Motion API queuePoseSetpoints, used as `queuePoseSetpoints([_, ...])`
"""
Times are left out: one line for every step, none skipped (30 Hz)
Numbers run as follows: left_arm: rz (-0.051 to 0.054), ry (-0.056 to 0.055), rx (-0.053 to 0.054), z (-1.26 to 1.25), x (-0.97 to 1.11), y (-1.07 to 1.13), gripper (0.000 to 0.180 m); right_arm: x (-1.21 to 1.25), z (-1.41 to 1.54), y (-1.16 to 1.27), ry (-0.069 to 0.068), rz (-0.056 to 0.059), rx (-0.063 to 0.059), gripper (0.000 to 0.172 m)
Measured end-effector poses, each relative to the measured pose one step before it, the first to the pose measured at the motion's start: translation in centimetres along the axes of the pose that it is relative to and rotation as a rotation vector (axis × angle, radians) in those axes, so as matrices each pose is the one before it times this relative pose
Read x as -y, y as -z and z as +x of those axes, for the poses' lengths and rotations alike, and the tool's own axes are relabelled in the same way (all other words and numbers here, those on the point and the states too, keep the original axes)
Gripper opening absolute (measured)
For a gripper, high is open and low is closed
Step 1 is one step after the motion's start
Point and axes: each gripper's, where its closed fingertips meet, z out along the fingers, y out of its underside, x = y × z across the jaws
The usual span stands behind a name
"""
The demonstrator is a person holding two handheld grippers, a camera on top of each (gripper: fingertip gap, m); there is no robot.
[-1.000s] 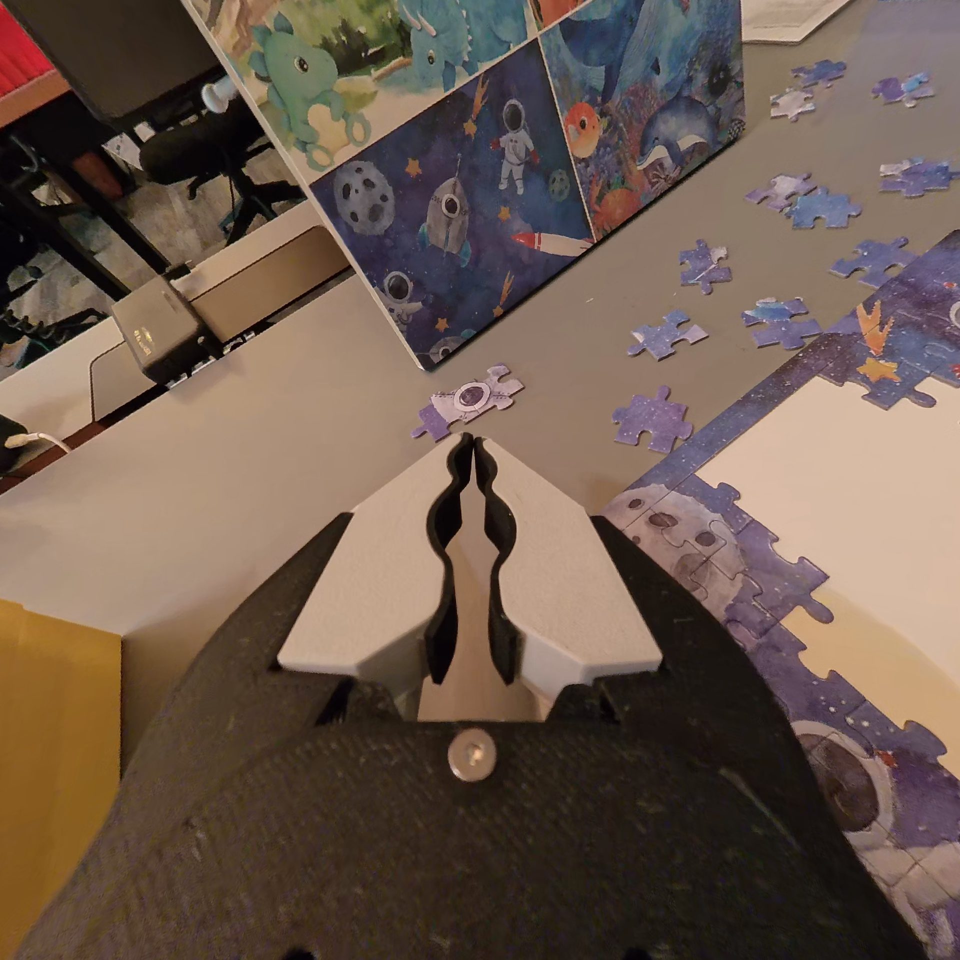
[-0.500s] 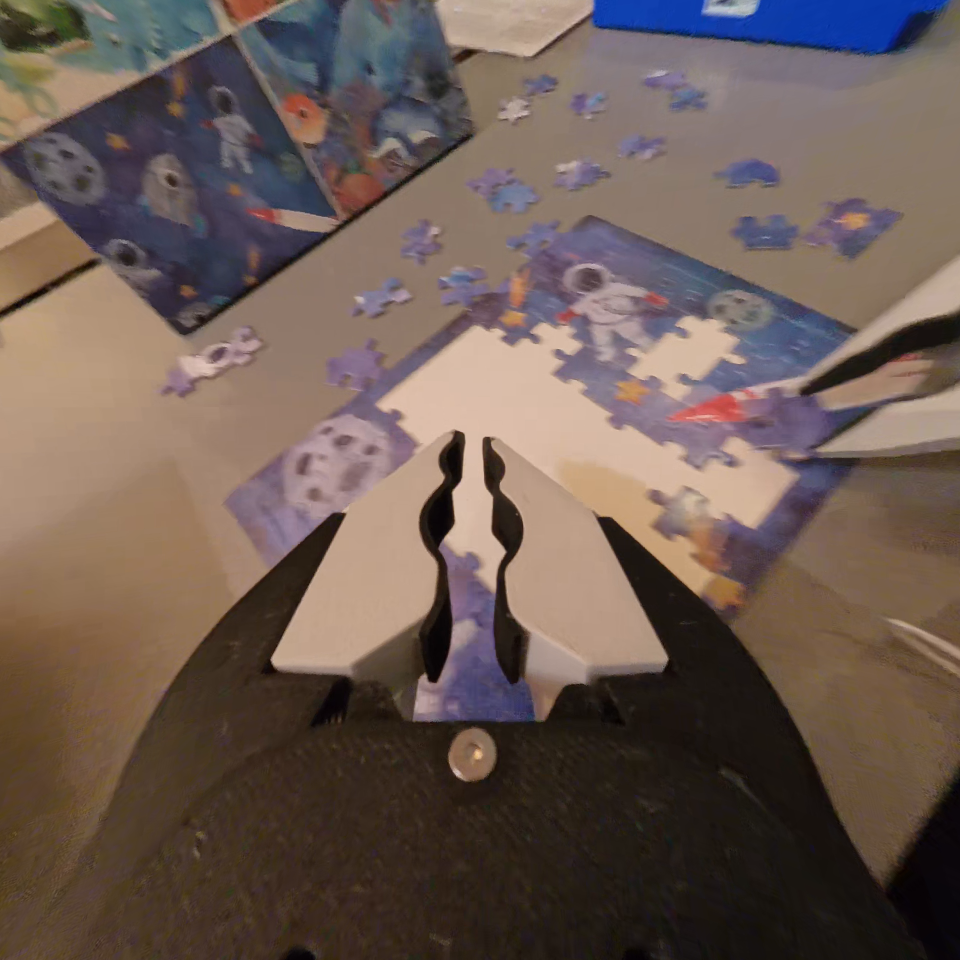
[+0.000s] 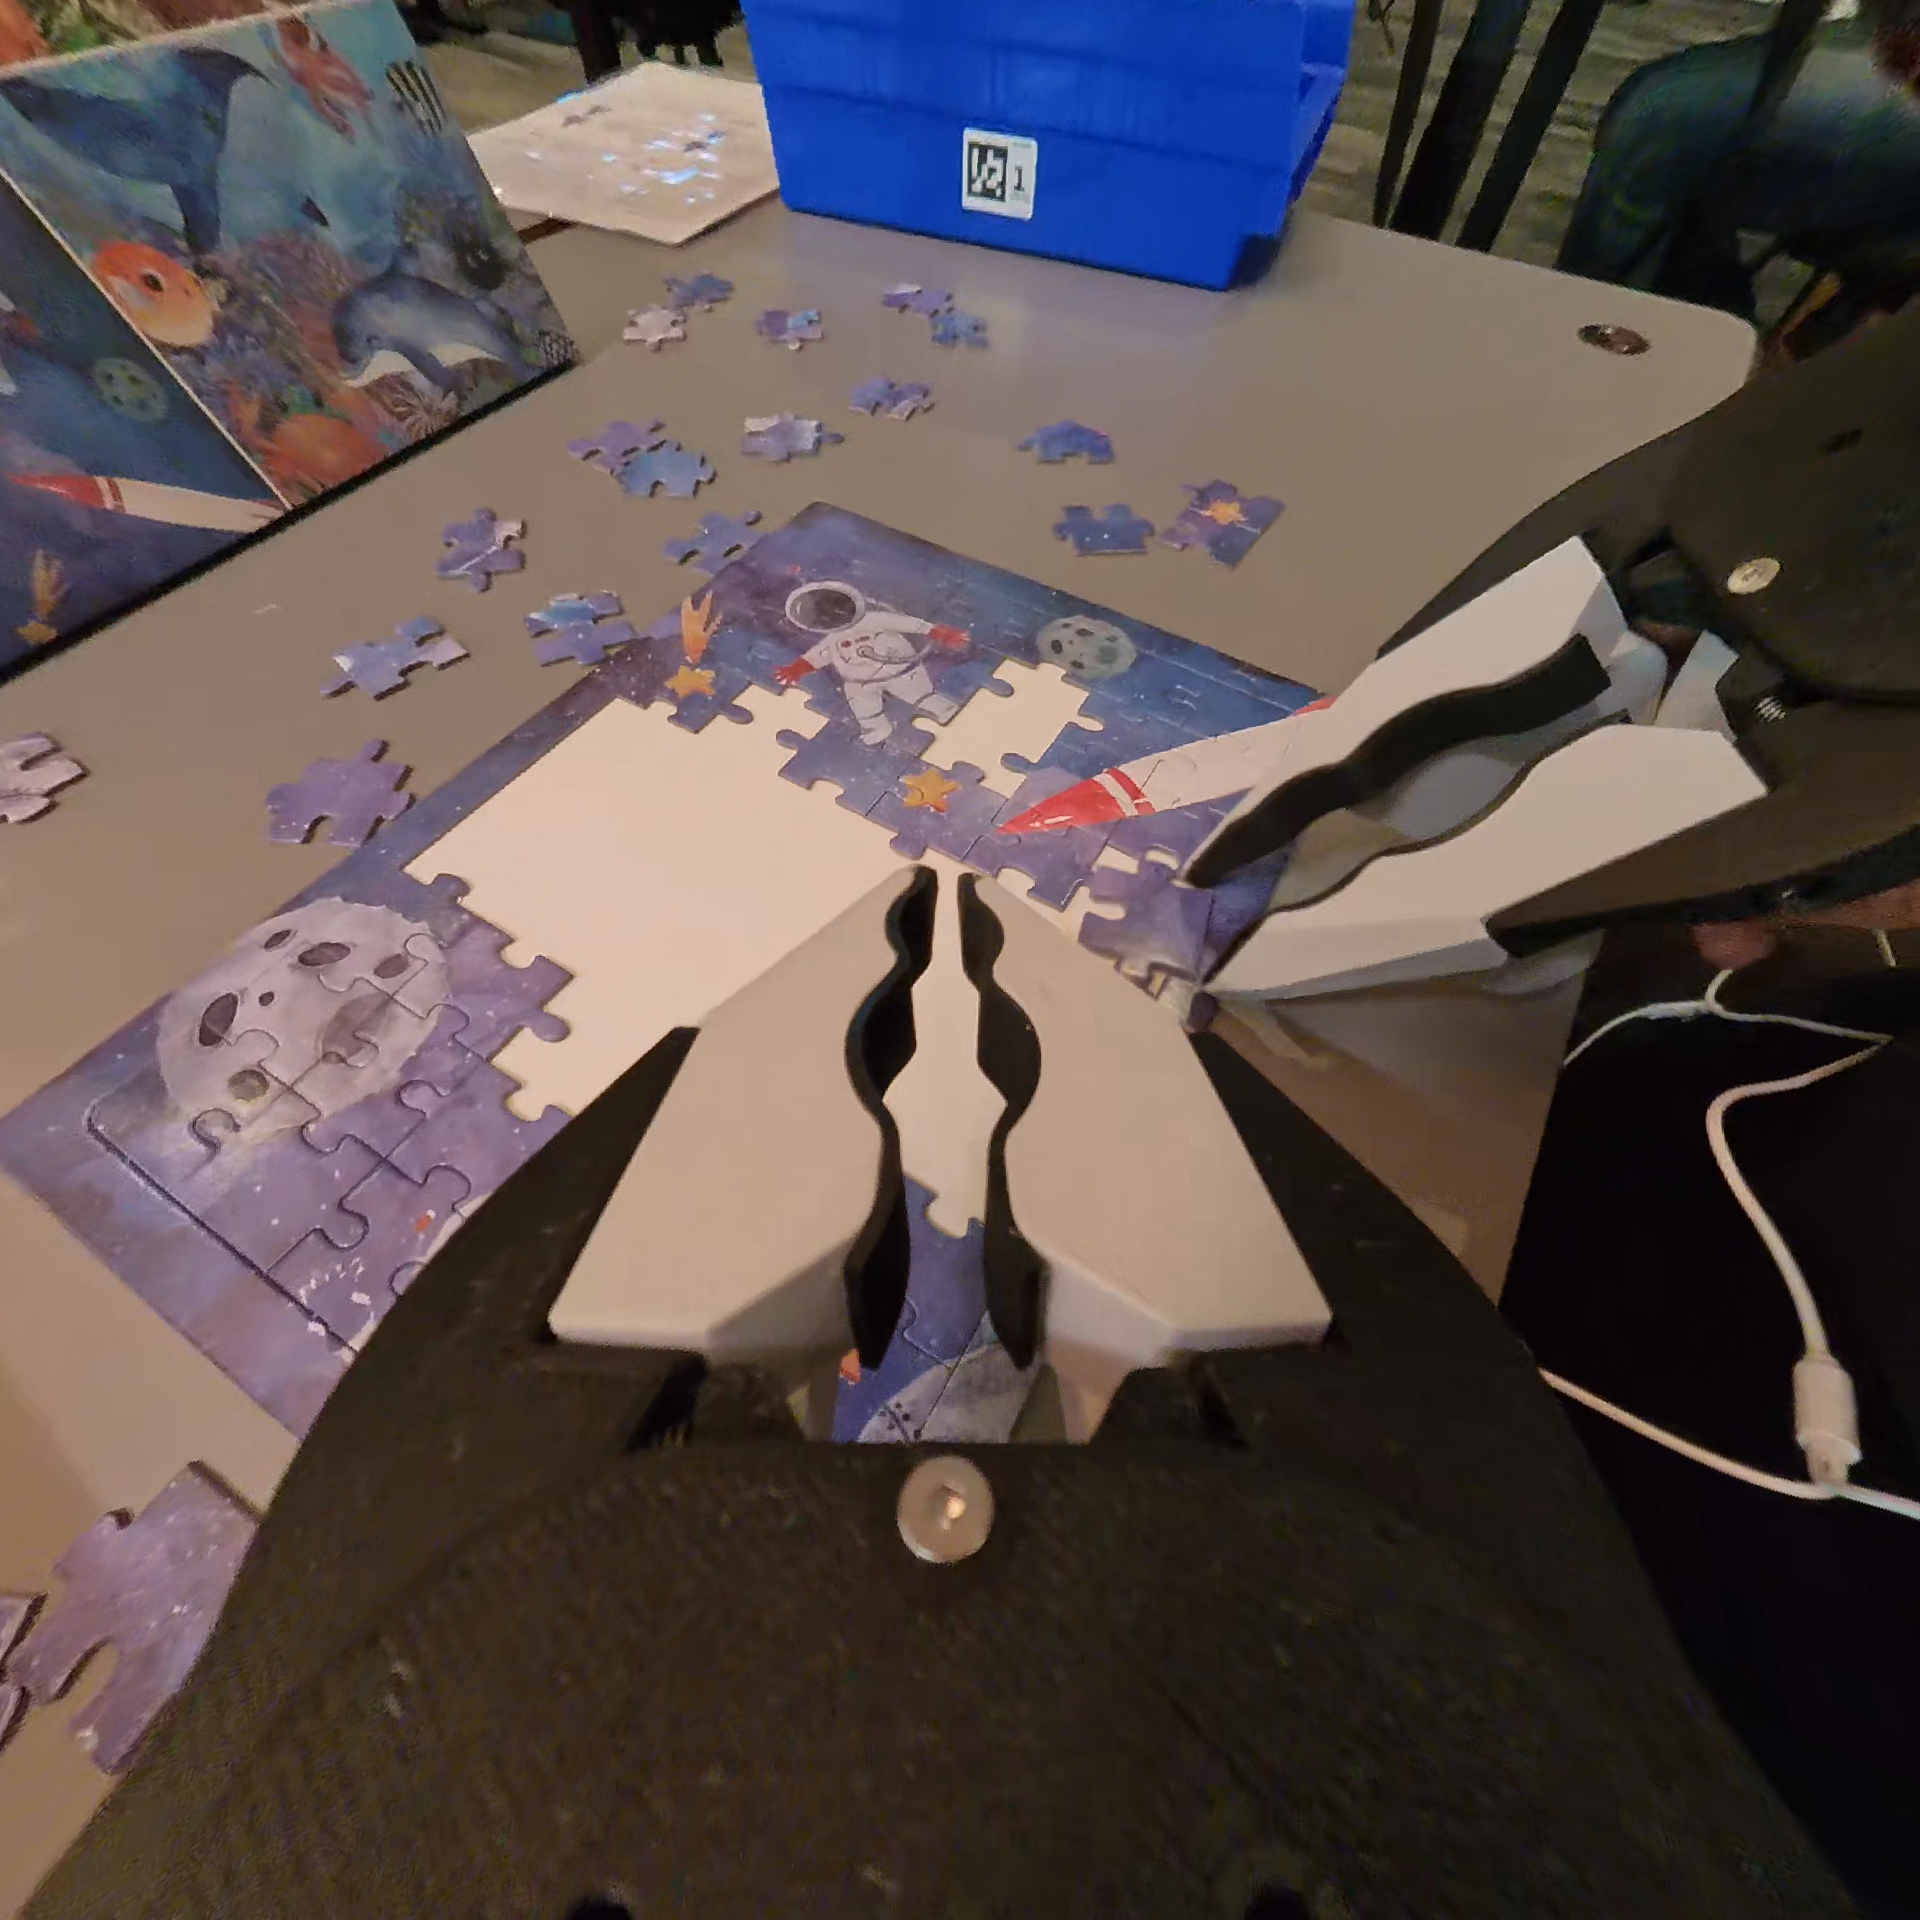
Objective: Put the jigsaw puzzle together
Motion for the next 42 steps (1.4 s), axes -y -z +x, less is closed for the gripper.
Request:
queuePoseSetpoints([0.0094,-0.0003,-0.0029,0.050,0.170,0.163,0.002,-0.171,-0.311,0.124,0.0176,-0.0179,-0.0065,0.028])
queuePoseSetpoints([0.0088,0.0041,-0.0050,0.054,0.220,0.192,0.002,-0.205,-0.171,0.114,0.0147,-0.0187,-0.0107,0.029])
queuePoseSetpoints([0.0165,0.0051,-0.0038,0.029,0.295,0.198,0.002,-0.093,-0.148,0.140,0.0185,-0.0118,-0.0064,0.030])
queuePoseSetpoints([0.0181,0.0064,-0.0024,-0.025,0.279,0.195,0.002,0.125,-0.220,0.177,0.0240,0.0008,0.0027,0.031])
queuePoseSetpoints([0.0147,0.0082,-0.0010,-0.091,0.198,0.163,0.002,0.277,-0.048,0.200,0.0285,0.0092,-0.0027,0.032])
queuePoseSetpoints([0.0102,0.0092,-0.0010,-0.124,0.098,0.114,0.002,0.272,0.332,0.181,0.0304,0.0076,-0.0205,0.033])
queuePoseSetpoints([0.0064,0.0091,-0.0006,-0.140,0.029,0.077,0.003,0.257,0.415,0.093,0.0323,0.0059,-0.0188,0.033])
queuePoseSetpoints([0.0034,0.0080,0.0000,-0.143,-0.019,0.061,0.003,0.279,0.144,0.023,0.0352,0.0102,0.0030,0.033])
queuePoseSetpoints([0.0024,0.0069,0.0007,-0.131,-0.033,0.036,0.003,0.288,-0.184,-0.032,0.0407,0.0140,0.0231,0.034])
queuePoseSetpoints([0.0032,0.0064,-0.0002,-0.093,-0.014,0.003,0.004,0.308,-0.455,-0.060,0.0517,0.0193,0.0381,0.039])
queuePoseSetpoints([0.0044,0.0063,-0.0023,-0.034,0.012,-0.008,0.004,0.301,-0.555,-0.125,0.0644,0.0258,0.0422,0.041])
queuePoseSetpoints([0.0040,0.0051,-0.0036,0.020,0.021,-0.027,0.004,0.152,-0.462,-0.177,0.0693,0.0255,0.0386,0.043])
queuePoseSetpoints([0.0006,0.0024,-0.0029,0.034,-0.016,-0.049,0.004,-0.058,-0.251,-0.214,0.0618,0.0164,0.0304,0.044])
queuePoseSetpoints([-0.0033,-0.0013,0.0007,0.001,-0.057,-0.044,0.004,-0.218,-0.051,-0.178,0.0458,0.0074,0.0251,0.045])
queuePoseSetpoints([-0.0053,-0.0045,0.0048,-0.047,-0.077,-0.033,0.004,-0.219,0.086,-0.105,0.0292,0.0057,0.0241,0.047])
queuePoseSetpoints([-0.0054,-0.0060,0.0069,-0.065,-0.089,-0.037,0.004,-0.136,0.138,0.015,0.0166,0.0091,0.0293,0.048])
queuePoseSetpoints([-0.0035,-0.0066,0.0069,-0.080,-0.057,-0.029,0.004,-0.054,-0.010,0.118,0.0120,0.0134,0.0449,0.048])
queuePoseSetpoints([-0.0016,-0.0053,0.0056,-0.057,-0.034,-0.030,0.004,-0.117,0.061,0.185,0.0141,0.0077,0.0462,0.049])
queuePoseSetpoints([-0.0008,-0.0012,0.0017,-0.020,-0.006,-0.012,0.004,-0.249,0.113,0.203,0.0207,-0.0029,0.0473,0.048])
queuePoseSetpoints([0.0020,0.0008,-0.0008,0.004,0.030,-0.017,0.004,-0.389,0.137,0.191,0.0252,-0.0176,0.0487,0.047])
queuePoseSetpoints([0.0040,0.0015,-0.0001,0.005,0.057,0.001,0.004,-0.460,0.331,0.179,0.0276,-0.0310,0.0386,0.048])
queuePoseSetpoints([0.0040,0.0013,0.0019,-0.024,0.049,0.023,0.003,-0.275,0.330,0.161,0.0322,-0.0247,0.0357,0.048])
queuePoseSetpoints([0.0018,0.0012,0.0014,-0.023,0.029,0.009,0.003,-0.015,0.276,0.127,0.0292,-0.0127,0.0364,0.047])
queuePoseSetpoints([-0.0016,0.0008,0.0017,-0.020,-0.024,-0.013,0.004,0.147,0.200,0.085,0.0231,-0.0075,0.0380,0.048])
queuePoseSetpoints([-0.0025,-0.0004,0.0026,-0.028,-0.032,-0.024,0.004,0.237,0.061,0.037,0.0188,-0.0048,0.0408,0.047])
queuePoseSetpoints([-0.0032,-0.0012,0.0035,-0.025,-0.045,-0.045,0.004,0.241,-0.012,-0.025,0.0163,-0.0063,0.0391,0.047])
queuePoseSetpoints([-0.0043,-0.0013,0.0031,-0.025,-0.057,-0.045,0.004,0.173,-0.051,-0.105,0.0158,-0.0095,0.0329,0.047])
queuePoseSetpoints([-0.0060,-0.0021,0.0006,0.011,-0.072,-0.084,0.005,0.056,-0.052,-0.145,0.0166,-0.0129,0.0254,0.047])
queuePoseSetpoints([-0.0082,-0.0055,-0.0046,0.102,-0.107,-0.094,0.007,-0.060,-0.018,-0.175,0.0157,-0.0156,0.0176,0.046])
queuePoseSetpoints([-0.0124,-0.0067,-0.0035,0.101,-0.146,-0.145,0.009,-0.146,-0.046,-0.197,0.0132,-0.0156,0.0137,0.046])
queuePoseSetpoints([-0.0154,-0.0072,-0.0001,0.073,-0.182,-0.162,0.011,-0.204,-0.062,-0.211,0.0089,-0.0129,0.0108,0.044])
queuePoseSetpoints([-0.0151,-0.0089,0.0024,0.075,-0.186,-0.162,0.012,-0.245,-0.047,-0.206,0.0045,-0.0112,0.0071,0.043])
queuePoseSetpoints([-0.0119,-0.0094,0.0051,0.029,-0.128,-0.127,0.012,-0.220,-0.026,-0.181,0.0031,-0.0067,0.0017,0.041])
queuePoseSetpoints([-0.0088,-0.0071,0.0047,0.022,-0.101,-0.101,0.012,0.065,0.059,0.011,0.0048,0.0119,-0.0067,0.037])
queuePoseSetpoints([-0.0072,-0.0034,0.0025,0.002,-0.091,-0.071,0.012,-0.072,0.066,0.024,-0.0020,0.0025,-0.0052,0.034])
queuePoseSetpoints([-0.0046,0.0003,0.0012,-0.015,-0.049,-0.049,0.012,-0.051,0.063,0.047,-0.0050,0.0022,-0.0051,0.031])
queuePoseSetpoints([-0.0006,0.0038,-0.0019,-0.019,-0.013,-0.005,0.012,-0.075,0.042,0.036,-0.0050,0.0009,-0.0041,0.030])
queuePoseSetpoints([0.0038,0.0071,-0.0038,-0.033,0.040,0.038,0.012,-0.043,0.009,0.018,-0.0074,0.0020,-0.0037,0.030])
queuePoseSetpoints([0.0076,0.0103,-0.0037,-0.076,0.086,0.085,0.012,-0.031,0.019,0.034,-0.0073,0.0021,-0.0043,0.030])
queuePoseSetpoints([0.0097,0.0129,-0.0043,-0.087,0.107,0.102,0.012,-0.067,0.037,0.041,-0.0045,0.0000,-0.0067,0.030])
queuePoseSetpoints([0.0100,0.0150,-0.0055,-0.095,0.114,0.113,0.013,-0.088,0.053,0.063,-0.0030,-0.0022,-0.0078,0.030])
queuePoseSetpoints([0.0095,0.0167,-0.0064,-0.095,0.097,0.111,0.013,-0.093,0.093,0.075,-0.0034,-0.0042,-0.0091,0.030])
